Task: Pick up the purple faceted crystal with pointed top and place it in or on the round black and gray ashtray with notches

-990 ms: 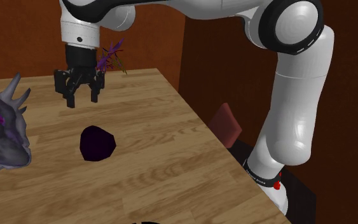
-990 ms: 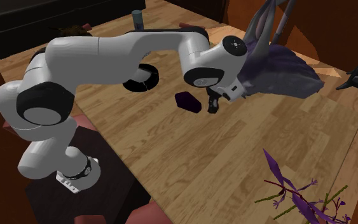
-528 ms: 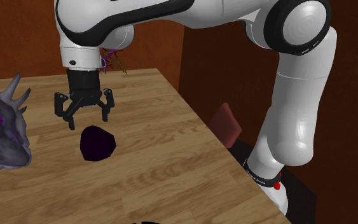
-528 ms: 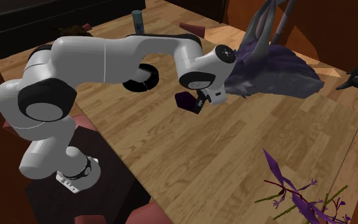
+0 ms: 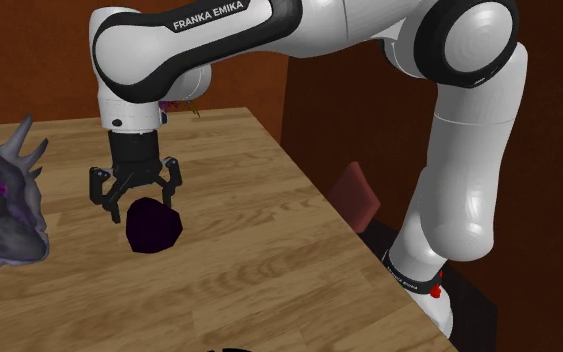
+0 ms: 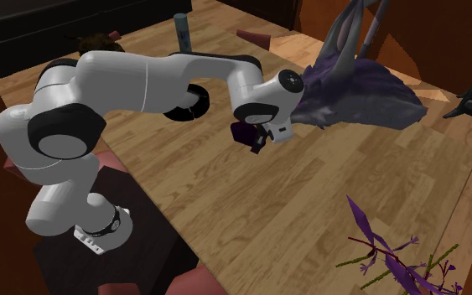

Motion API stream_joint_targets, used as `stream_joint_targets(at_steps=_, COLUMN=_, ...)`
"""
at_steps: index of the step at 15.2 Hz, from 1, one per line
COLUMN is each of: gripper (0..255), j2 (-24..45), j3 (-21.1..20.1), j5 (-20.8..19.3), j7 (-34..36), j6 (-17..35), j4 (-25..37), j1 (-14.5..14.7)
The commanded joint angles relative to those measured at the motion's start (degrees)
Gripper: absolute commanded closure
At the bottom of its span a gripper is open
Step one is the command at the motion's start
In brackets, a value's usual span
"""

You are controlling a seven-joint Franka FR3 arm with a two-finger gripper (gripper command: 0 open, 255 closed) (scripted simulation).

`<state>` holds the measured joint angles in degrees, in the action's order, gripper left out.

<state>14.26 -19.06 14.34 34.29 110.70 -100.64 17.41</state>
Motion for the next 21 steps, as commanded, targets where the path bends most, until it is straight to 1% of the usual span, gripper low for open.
stream_joint_targets(at_steps=1, gripper=0, j2=0.0, j3=0.0, j5=0.0, j7=0.0, j6=0.2, j4=-0.1, j1=0.0)
stream_joint_targets(at_steps=5, gripper=0, j2=0.0, j3=0.0, j5=0.0, j7=0.0, j6=0.2, j4=-0.1, j1=0.0)
stream_joint_targets(at_steps=6, gripper=255, j2=0.0, j3=0.0, j5=0.0, j7=0.0, j6=0.2, j4=-0.1, j1=0.0)
stream_joint_targets(at_steps=15, gripper=255, j2=0.0, j3=0.0, j5=0.0, j7=0.0, j6=0.2, j4=-0.1, j1=0.0)
stream_joint_targets(at_steps=21, gripper=255, j2=-1.1, j3=0.0, j5=0.0, j7=1.0, j6=-4.0, j4=3.1, j1=-0.1)
